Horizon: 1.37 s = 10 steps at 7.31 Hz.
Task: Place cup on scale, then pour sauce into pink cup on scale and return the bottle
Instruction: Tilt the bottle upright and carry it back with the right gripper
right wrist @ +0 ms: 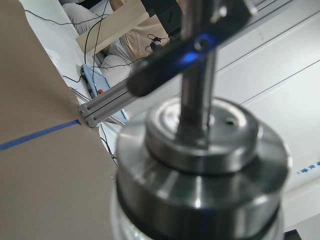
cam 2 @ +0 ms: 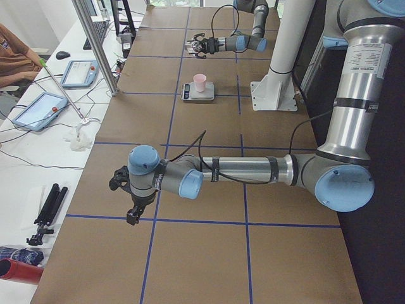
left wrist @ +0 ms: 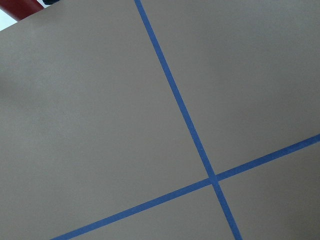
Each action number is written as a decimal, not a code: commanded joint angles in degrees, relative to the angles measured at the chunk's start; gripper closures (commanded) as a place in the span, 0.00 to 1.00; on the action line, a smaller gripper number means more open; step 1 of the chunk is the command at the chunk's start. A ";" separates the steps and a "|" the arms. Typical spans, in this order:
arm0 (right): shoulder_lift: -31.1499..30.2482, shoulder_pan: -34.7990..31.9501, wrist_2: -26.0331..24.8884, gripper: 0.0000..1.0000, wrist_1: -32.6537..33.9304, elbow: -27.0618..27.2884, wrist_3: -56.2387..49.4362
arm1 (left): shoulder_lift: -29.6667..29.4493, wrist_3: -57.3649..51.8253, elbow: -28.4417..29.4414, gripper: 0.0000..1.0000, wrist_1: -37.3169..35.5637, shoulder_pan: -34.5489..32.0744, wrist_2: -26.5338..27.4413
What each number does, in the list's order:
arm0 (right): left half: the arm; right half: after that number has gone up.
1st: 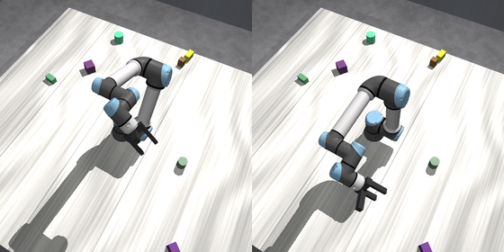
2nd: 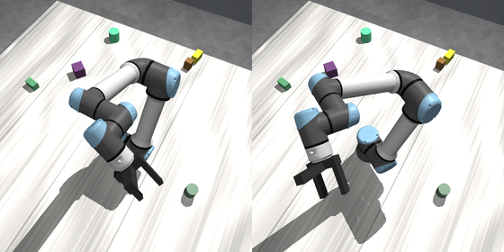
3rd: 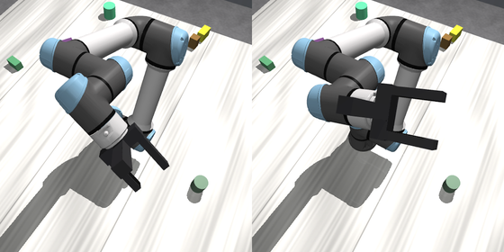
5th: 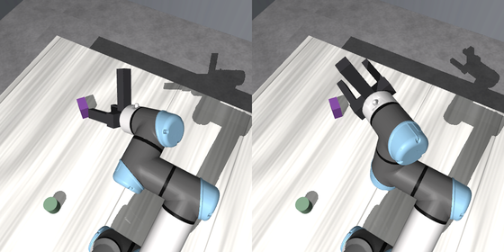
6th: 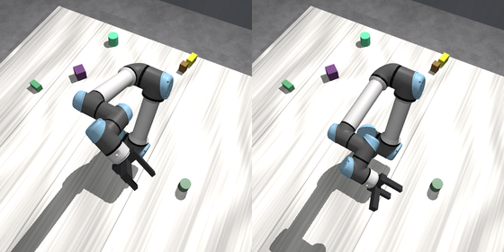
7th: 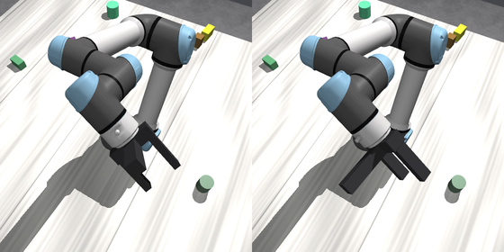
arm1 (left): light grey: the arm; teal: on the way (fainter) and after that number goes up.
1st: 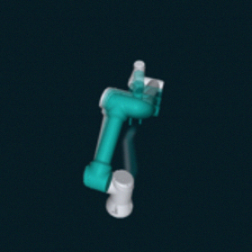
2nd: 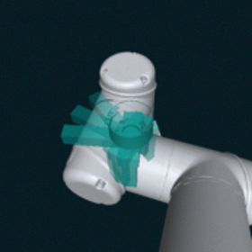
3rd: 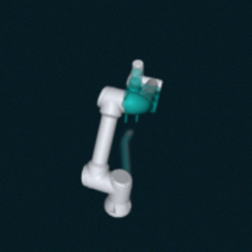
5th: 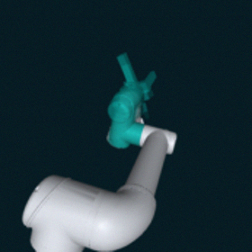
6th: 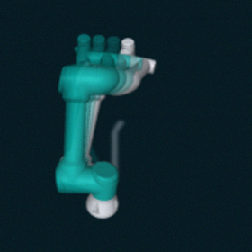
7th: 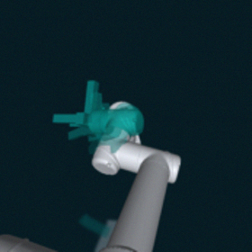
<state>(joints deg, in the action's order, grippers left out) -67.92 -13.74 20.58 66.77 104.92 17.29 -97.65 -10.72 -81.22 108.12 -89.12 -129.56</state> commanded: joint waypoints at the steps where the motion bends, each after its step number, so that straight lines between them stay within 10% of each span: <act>1: -7.54 -2.94 10.30 1.00 -0.94 8.95 13.06 | -0.34 0.00 -0.08 0.00 -0.19 -0.09 0.00; 4: -11.44 -5.77 23.58 1.00 -0.94 10.84 40.03 | -0.43 0.09 -0.25 0.00 -0.19 -0.53 0.09; 10: -19.71 -9.03 25.65 1.00 -2.07 8.47 62.47 | -0.43 0.09 -1.40 0.00 -0.19 -0.70 0.09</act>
<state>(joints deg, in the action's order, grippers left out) -87.55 -22.54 46.07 65.53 114.21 74.20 -98.08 -10.64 -82.54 107.93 -89.81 -129.46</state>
